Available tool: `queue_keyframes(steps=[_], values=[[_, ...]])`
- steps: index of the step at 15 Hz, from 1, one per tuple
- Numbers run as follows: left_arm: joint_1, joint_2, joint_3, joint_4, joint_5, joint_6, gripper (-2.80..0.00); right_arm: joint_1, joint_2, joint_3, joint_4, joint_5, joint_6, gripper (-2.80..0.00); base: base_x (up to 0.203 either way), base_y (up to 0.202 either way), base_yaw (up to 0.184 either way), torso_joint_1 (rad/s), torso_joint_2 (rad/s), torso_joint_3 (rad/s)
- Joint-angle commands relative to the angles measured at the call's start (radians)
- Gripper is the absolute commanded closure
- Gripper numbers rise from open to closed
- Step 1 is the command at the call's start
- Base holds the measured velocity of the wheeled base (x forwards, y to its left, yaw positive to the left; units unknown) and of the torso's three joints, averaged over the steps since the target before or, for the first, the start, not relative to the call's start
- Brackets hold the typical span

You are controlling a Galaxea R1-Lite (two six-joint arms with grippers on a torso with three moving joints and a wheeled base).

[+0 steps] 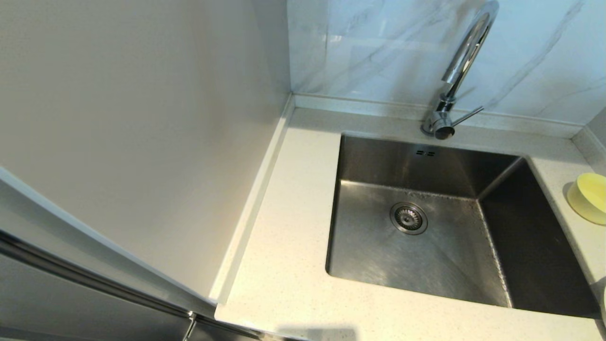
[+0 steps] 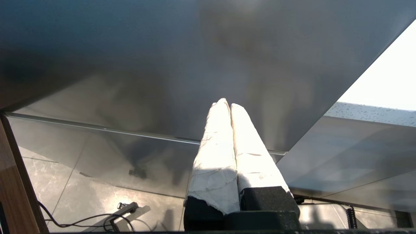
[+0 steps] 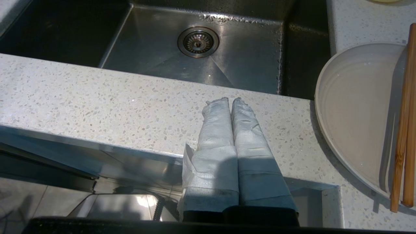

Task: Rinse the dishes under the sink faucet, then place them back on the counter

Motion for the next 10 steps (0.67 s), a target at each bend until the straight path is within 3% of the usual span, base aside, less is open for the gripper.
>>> queue_keyframes(steps=[1,10], values=[[0.0,0.0,0.0,0.0,0.001,0.0,0.0,0.0,0.002,0.0,0.0,0.0,0.001,0.0,0.0,0.0,0.0,0.0,0.0,0.0],[0.0,0.0,0.0,0.0,0.0,0.0,0.0,0.0,0.002,0.0,0.001,-0.002,0.003,0.0,0.0,0.0,0.0,0.0,0.0,0.0]])
